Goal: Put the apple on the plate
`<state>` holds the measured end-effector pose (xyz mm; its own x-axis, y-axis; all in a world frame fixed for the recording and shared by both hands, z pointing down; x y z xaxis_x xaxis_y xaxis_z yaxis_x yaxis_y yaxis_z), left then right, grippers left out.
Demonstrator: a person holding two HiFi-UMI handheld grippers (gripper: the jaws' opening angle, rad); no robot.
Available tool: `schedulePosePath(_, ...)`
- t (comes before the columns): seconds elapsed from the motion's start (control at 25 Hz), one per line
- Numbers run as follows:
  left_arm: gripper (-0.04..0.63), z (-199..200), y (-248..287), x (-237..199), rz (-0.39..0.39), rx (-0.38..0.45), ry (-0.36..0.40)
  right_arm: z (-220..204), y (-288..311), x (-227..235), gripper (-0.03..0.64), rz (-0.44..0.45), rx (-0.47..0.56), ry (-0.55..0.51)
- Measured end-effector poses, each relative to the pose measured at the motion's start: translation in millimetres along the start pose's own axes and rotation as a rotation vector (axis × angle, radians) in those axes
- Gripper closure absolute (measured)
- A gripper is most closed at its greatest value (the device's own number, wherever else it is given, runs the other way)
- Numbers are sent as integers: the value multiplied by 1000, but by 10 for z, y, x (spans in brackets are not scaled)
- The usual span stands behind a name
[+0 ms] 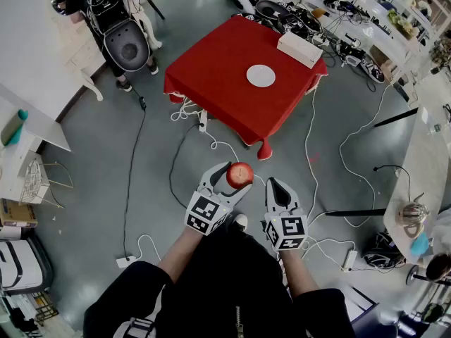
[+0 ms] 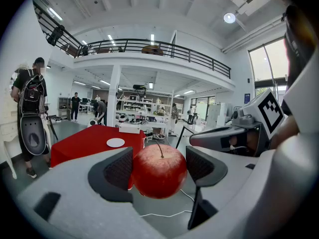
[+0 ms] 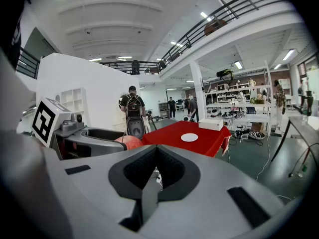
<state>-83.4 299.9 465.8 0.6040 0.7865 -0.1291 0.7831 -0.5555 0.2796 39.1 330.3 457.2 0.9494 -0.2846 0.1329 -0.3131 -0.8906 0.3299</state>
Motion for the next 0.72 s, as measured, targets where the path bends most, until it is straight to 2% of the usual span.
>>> schedulePosePath(0.36,258,19,-26,2,4,2,2,65,-29,-53,606,43,46,26)
schedulePosePath(0.72,258,4,-6,8,1,0,4,52,-30,-54,606,50,45,25)
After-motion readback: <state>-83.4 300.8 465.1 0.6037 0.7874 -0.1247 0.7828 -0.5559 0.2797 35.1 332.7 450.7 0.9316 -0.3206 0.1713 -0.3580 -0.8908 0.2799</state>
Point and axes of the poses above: the fingertips, and each gripper's own axes: y forward along the fingers, x to its right, z out of its top, the point moved 4 cm from there along -y, backward along the fingers, and after that the axes turned 3 degrees about -z, right-handed, at the moved point
